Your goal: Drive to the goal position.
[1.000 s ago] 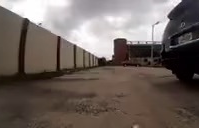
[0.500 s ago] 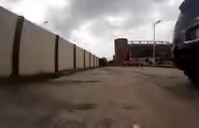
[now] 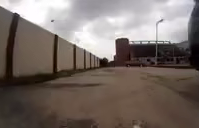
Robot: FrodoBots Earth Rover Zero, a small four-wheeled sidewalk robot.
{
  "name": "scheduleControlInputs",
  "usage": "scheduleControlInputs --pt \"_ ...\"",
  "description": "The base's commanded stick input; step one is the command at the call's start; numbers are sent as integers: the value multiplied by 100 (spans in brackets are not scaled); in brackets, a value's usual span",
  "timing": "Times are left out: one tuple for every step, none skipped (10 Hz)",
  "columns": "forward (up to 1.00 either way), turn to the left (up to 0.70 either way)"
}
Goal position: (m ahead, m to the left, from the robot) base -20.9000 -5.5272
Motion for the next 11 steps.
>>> scheduleControlInputs --pt "100 0" --pt "100 0" --pt "100 0" --pt "100 0" --pt "98 0" --pt "42 0" --pt "0 0" --pt "0 0" --pt "-32 0" --pt "-90 0" --pt "-100 0"
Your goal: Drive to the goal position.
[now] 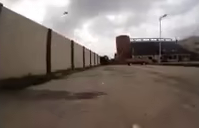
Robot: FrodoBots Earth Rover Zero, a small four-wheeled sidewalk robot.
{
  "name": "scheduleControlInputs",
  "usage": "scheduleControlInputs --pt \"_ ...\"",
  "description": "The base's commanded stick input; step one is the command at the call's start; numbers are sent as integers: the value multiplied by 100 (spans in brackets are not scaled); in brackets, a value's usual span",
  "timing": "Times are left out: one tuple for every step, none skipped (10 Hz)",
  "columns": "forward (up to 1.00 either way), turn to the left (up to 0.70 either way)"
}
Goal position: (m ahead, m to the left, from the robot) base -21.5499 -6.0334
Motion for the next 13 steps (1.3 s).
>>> scheduleControlInputs --pt "0 0" --pt "0 0" --pt "0 0" --pt "0 0" --pt "0 0" --pt "0 0" --pt "0 0" --pt "0 0" --pt "0 0" --pt "0 12" --pt "0 38" --pt "0 45" --pt "0 45"
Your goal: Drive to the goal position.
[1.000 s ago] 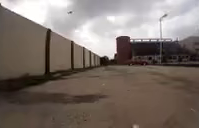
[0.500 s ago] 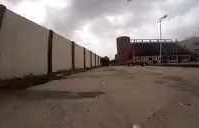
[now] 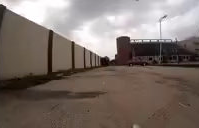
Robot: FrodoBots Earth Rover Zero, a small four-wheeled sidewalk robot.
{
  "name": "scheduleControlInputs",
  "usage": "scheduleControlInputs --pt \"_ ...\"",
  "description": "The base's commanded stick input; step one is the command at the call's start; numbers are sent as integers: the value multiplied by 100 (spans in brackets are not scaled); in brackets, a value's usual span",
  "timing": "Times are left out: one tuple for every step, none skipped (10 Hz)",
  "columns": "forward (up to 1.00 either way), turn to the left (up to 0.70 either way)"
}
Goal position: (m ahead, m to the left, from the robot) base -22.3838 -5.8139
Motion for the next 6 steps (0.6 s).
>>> scheduleControlInputs --pt "0 45" --pt "0 45" --pt "0 45" --pt "0 45" --pt "0 45" --pt "0 45"
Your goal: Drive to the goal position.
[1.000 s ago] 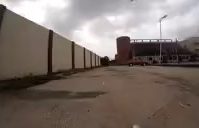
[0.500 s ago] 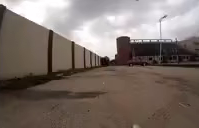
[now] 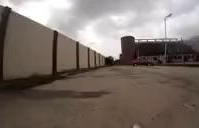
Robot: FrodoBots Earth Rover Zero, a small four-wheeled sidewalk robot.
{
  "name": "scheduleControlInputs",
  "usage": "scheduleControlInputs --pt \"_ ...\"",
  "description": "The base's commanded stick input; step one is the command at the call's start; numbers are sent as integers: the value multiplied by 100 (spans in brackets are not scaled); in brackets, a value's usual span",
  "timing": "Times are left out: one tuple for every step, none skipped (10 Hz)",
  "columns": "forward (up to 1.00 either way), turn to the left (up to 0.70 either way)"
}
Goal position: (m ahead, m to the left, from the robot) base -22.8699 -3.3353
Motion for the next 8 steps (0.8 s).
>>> scheduleControlInputs --pt "0 45" --pt "0 45" --pt "0 45" --pt "0 45" --pt "0 45" --pt "0 45" --pt "0 45" --pt "0 45"
